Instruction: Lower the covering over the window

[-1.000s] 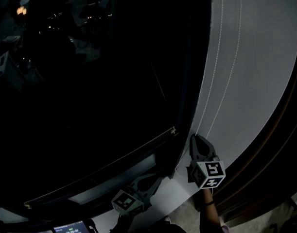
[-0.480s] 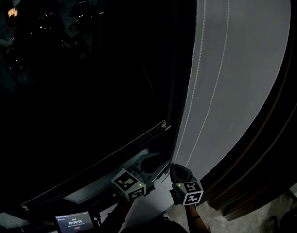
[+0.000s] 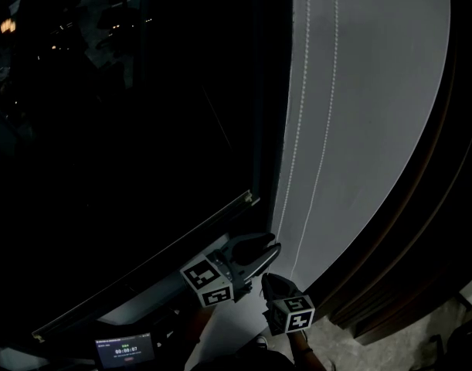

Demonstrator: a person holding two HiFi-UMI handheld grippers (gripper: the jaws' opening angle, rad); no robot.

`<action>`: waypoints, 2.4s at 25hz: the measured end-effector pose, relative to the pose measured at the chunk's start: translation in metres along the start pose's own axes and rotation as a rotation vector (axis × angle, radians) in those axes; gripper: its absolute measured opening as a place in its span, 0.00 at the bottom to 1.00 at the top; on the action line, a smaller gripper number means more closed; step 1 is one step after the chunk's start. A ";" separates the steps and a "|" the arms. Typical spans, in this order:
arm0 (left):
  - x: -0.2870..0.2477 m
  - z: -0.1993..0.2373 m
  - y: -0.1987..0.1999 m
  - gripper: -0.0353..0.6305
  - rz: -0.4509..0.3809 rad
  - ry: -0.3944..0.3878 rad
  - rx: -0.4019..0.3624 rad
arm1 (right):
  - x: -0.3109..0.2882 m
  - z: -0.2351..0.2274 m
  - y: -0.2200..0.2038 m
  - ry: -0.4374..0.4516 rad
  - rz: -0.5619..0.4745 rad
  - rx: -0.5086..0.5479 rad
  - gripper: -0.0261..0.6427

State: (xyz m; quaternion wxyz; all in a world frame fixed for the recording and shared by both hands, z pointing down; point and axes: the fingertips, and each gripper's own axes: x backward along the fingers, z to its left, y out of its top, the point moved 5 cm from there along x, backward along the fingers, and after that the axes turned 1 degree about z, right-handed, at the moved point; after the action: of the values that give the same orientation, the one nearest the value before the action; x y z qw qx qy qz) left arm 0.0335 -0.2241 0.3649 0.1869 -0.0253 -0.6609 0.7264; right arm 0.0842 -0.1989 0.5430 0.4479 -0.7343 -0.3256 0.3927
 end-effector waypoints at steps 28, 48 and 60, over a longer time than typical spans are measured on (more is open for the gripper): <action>0.057 0.034 -0.209 0.07 0.619 0.208 0.156 | 0.069 0.032 0.118 0.111 -0.205 0.146 0.16; 0.093 0.018 -0.256 0.07 0.711 0.239 0.244 | 0.047 0.070 0.238 0.203 -0.445 0.267 0.06; 0.069 0.028 -0.120 0.09 0.284 0.294 0.071 | 0.034 0.039 0.182 0.109 -0.337 0.192 0.06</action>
State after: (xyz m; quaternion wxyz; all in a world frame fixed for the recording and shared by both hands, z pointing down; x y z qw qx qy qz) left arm -0.0100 -0.2224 0.4994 0.1777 -0.2175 -0.5900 0.7569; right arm 0.0897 -0.2249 0.3558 0.5923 -0.6436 -0.3800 0.3010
